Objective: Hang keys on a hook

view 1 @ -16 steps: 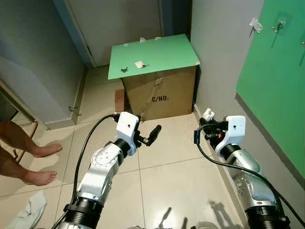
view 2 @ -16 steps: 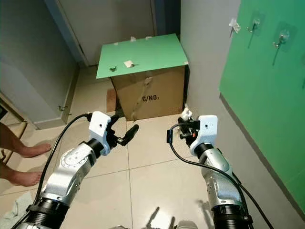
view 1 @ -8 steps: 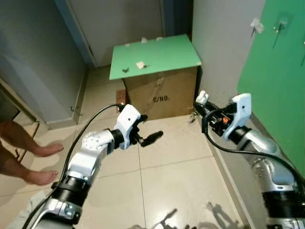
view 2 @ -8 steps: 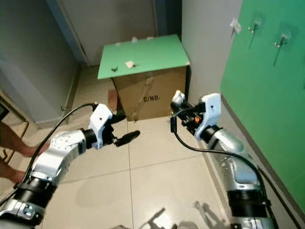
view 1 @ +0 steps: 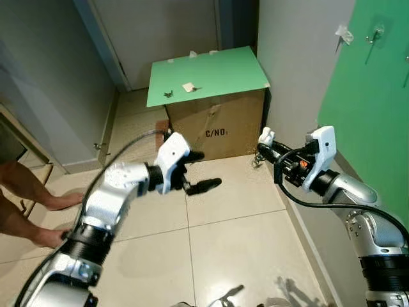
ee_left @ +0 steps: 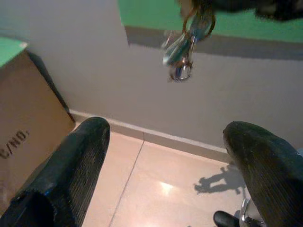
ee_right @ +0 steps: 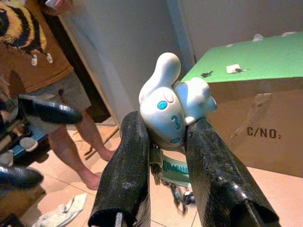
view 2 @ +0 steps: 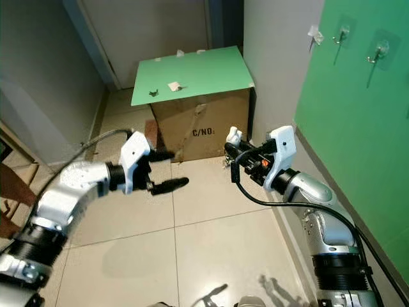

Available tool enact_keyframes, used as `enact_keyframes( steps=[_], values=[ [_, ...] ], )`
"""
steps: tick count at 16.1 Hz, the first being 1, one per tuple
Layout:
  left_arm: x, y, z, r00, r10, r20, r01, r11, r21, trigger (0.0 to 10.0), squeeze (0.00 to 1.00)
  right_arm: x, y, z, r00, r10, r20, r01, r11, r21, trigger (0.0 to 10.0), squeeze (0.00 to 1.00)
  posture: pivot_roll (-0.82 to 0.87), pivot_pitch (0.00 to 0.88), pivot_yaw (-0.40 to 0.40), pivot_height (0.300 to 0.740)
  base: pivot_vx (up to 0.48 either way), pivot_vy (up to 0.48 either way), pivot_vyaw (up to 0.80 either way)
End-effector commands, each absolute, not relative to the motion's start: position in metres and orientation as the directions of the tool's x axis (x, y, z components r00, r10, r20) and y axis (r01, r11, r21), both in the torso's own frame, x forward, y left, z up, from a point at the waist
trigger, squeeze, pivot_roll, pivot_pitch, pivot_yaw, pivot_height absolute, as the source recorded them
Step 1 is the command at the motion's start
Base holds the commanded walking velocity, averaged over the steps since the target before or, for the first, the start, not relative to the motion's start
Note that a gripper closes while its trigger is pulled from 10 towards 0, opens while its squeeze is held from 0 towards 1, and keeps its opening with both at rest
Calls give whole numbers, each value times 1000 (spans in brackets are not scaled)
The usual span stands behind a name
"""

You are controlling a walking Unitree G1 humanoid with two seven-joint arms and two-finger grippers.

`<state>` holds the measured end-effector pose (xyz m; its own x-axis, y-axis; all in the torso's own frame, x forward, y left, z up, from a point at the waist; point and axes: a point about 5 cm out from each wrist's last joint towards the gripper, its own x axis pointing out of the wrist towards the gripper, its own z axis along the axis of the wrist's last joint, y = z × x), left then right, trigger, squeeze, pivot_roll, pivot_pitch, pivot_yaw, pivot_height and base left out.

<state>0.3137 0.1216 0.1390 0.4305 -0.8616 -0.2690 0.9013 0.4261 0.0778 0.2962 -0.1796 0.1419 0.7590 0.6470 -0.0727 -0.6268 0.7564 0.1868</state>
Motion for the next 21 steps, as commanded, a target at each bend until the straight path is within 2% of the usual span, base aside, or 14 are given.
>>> enact_keyframes(
  steps=[1, 9, 13, 16, 21],
  values=[
    [317, 128, 151, 432, -859, -274, 902, 416, 118, 10000, 0, 297, -174, 155, 728, 685, -35, -669, 721, 184, 0, 0, -300, 0, 164, 740, 0, 0, 0],
    [324, 131, 168, 431, -859, -276, 902, 401, 162, 10000, 0, 289, -175, 175, 654, 756, 16, -735, 630, 253, 0, 0, -306, 0, 164, 740, 0, 0, 0],
    [323, 125, 169, 421, -869, -260, 906, 391, 161, 10000, 0, 276, -174, 174, 593, 804, -32, -773, 580, 257, 0, 0, -310, 0, 163, 740, 0, 0, 0],
    [321, 112, 172, 362, -912, -194, 932, 352, 85, 10000, 0, 265, -170, 172, 533, 842, -79, -803, 533, 265, 0, 0, -313, 0, 166, 740, 0, 0, 0],
    [315, 101, 180, 274, -958, -85, 959, 279, -54, 10000, 0, 263, -168, 173, 510, 856, -87, -816, 514, 266, 0, 0, -313, 0, 169, 740, 0, 0, 0]
  ],
)
